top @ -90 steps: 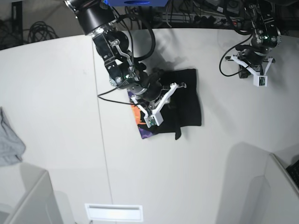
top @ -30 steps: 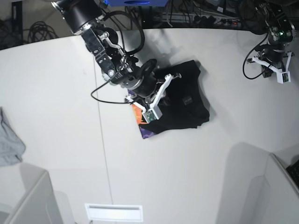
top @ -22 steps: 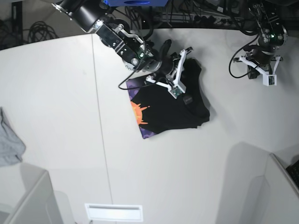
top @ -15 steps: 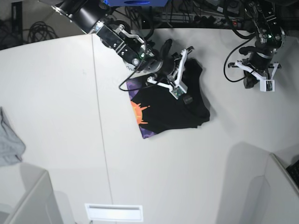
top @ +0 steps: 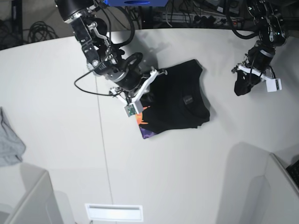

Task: Fold the T-shirt properly

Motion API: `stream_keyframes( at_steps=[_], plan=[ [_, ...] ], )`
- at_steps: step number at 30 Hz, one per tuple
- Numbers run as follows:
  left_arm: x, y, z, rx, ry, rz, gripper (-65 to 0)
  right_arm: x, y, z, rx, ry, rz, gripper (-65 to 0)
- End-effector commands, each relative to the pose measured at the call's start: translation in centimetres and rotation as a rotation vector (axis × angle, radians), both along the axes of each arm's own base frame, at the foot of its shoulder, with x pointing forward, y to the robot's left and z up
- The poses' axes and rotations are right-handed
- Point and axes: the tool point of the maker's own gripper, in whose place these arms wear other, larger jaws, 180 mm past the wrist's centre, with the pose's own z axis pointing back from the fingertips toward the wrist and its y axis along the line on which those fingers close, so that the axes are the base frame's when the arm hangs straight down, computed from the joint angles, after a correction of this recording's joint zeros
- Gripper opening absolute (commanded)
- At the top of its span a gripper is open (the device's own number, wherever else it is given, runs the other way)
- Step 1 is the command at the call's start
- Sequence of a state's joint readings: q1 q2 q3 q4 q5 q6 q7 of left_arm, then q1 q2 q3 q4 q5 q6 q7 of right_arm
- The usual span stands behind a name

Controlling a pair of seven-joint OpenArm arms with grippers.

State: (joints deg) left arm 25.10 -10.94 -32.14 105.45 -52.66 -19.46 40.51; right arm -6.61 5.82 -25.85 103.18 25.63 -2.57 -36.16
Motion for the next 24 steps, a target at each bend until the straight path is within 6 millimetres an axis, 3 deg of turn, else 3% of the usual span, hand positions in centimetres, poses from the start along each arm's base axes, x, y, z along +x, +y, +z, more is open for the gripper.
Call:
stream_keyframes(
  at_steps=[1, 3, 5, 7, 13, 18, 24],
  plan=[
    [0.5, 0.3, 1.2, 0.008, -0.041, -0.003, -42.3, 0.7, -0.2, 1.2, 0.021, -0.044, -0.007, -65.0],
    [0.4, 0.3, 0.7, -0.005, -0.031, 0.004, -23.0, 0.6, -0.9, 0.9, 0.002, -0.042, -0.006, -65.0],
    [0.6, -0.4, -0.1, -0.024, -0.016, -0.013, -10.0, 0.4, -1.2, 0.6, -0.006, -0.037, -0.009, -65.0],
    [1.3, -1.7, -0.8, -0.052, -0.006, -0.042, -4.1, 0.2, -1.3, 0.4, -0.008, -0.029, -0.011, -65.0],
    [2.7, -4.1, -4.1, -0.135, 0.057, -0.079, -6.6, -0.4, -1.4, -0.1, -0.009, -0.014, -0.012, -65.0],
    [4.5, -7.1, -5.1, -0.170, 0.072, -0.151, -6.6, -0.7, -1.5, -0.4, -0.012, -0.005, -0.012, -65.0],
    [5.5, -9.0, -7.1, -0.208, 0.119, -0.186, -7.2, -1.0, -1.5, -0.6, -0.012, 0.002, -0.012, -65.0]
  ],
)
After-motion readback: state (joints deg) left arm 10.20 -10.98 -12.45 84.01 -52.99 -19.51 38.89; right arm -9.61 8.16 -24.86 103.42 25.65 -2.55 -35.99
